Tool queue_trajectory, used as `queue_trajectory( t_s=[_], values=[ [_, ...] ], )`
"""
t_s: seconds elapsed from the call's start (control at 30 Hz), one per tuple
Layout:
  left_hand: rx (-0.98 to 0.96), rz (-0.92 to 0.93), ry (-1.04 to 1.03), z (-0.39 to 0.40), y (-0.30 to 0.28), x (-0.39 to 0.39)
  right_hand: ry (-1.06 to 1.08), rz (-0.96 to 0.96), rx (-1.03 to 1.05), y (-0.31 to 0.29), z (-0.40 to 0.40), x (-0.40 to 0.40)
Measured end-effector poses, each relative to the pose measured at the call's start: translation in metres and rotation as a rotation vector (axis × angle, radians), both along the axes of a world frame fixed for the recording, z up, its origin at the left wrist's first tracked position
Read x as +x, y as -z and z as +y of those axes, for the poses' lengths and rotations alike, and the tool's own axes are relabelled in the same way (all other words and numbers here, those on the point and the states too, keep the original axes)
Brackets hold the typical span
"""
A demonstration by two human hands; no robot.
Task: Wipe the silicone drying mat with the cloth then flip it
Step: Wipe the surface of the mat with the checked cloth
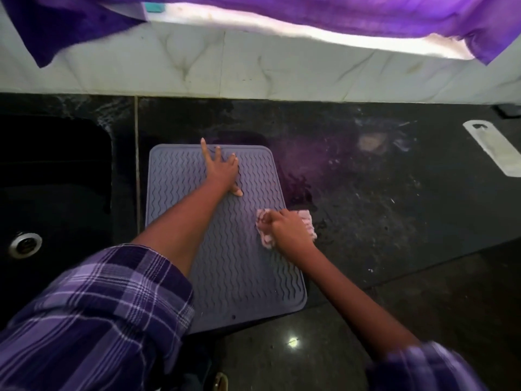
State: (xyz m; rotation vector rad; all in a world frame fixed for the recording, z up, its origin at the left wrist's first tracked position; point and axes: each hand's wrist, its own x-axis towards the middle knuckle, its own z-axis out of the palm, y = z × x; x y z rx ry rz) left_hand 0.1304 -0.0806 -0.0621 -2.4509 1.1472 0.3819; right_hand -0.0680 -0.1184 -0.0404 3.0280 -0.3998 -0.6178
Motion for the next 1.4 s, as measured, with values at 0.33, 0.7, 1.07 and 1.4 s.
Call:
queue_trajectory(
  t_s=[0.33, 0.7, 1.07, 1.4],
  values=[
    [-0.274, 0.114, 0.165, 0.052, 0.014, -0.049, 0.103, -0.003, 0.000, -0.020, 0.016, -0.011],
    [-0.102, 0.106, 0.194, 0.093, 0.016, -0.108, 0.049, -0.057, -0.057, -0.007, 0.061, -0.086],
    [-0.112, 0.173, 0.146, 0.106, -0.010, -0.121, 0.097, -0.233, -0.074, -0.042, 0.063, -0.049],
    [-0.022, 0.044, 0.160, 0.102, -0.015, -0.120, -0.092, 0.044, 0.040, -0.010, 0.094, -0.106]
  ],
)
